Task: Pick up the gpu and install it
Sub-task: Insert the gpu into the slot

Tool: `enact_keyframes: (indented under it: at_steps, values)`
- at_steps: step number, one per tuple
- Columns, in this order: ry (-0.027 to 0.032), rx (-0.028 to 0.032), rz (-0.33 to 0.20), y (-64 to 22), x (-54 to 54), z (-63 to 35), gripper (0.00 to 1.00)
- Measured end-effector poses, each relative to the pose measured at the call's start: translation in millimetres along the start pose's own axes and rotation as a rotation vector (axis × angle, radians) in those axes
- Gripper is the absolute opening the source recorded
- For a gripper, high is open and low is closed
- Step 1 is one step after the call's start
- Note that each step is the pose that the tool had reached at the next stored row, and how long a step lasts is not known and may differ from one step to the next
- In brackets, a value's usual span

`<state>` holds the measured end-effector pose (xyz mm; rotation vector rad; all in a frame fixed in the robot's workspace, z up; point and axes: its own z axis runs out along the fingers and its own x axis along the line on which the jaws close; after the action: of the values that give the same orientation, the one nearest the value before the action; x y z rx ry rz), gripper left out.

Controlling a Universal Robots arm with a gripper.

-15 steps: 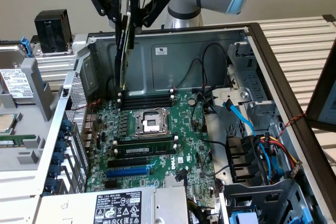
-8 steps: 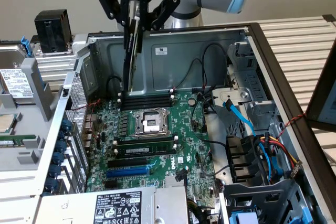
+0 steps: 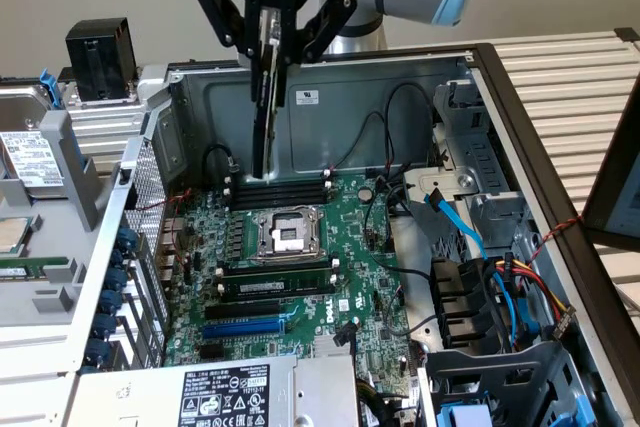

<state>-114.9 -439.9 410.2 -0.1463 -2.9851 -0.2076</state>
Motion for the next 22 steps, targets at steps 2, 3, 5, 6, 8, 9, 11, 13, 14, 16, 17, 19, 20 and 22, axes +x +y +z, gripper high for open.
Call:
enact_keyframes:
  at_steps: [2, 3, 5, 6, 8, 9, 11, 13, 14, 16, 17, 19, 20, 22]
  values:
    - [-0.0001, 0.0052, -0.036, 0.0, -0.2, 0.3, 0.27]
    - [-0.0004, 0.0077, -0.055, -0.1, -0.1, 0.6, 0.27]
    - [-0.0053, 0.0123, -0.091, -0.1, -0.1, 1.2, 0.27]
    - [-0.0097, 0.0145, -0.108, -0.2, -0.2, 1.3, 0.27]
    - [-0.0224, 0.0183, -0.140, -0.2, -0.2, 1.4, 0.27]
    - [-0.0316, 0.0197, -0.155, -0.2, -0.2, 1.5, 0.27]
    - [-0.0502, 0.0230, -0.185, -0.1, -0.3, 1.5, 0.27]
    - [-0.0613, 0.0259, -0.213, -0.2, -0.3, 2.0, 0.27]
    - [-0.0633, 0.0276, -0.230, -0.2, -0.4, 2.2, 0.27]
    - [-0.0612, 0.0313, -0.266, -0.4, -0.5, 3.0, 0.27]
    - [-0.0594, 0.0332, -0.284, -0.5, -0.5, 3.4, 0.27]
    - [-0.0555, 0.0371, -0.320, -0.5, -0.6, 4.2, 0.27]
    - [-0.0538, 0.0389, -0.337, -0.6, -0.7, 4.6, 0.27]
    - [-0.0510, 0.0429, -0.374, -0.7, -0.9, 5.5, 0.27]
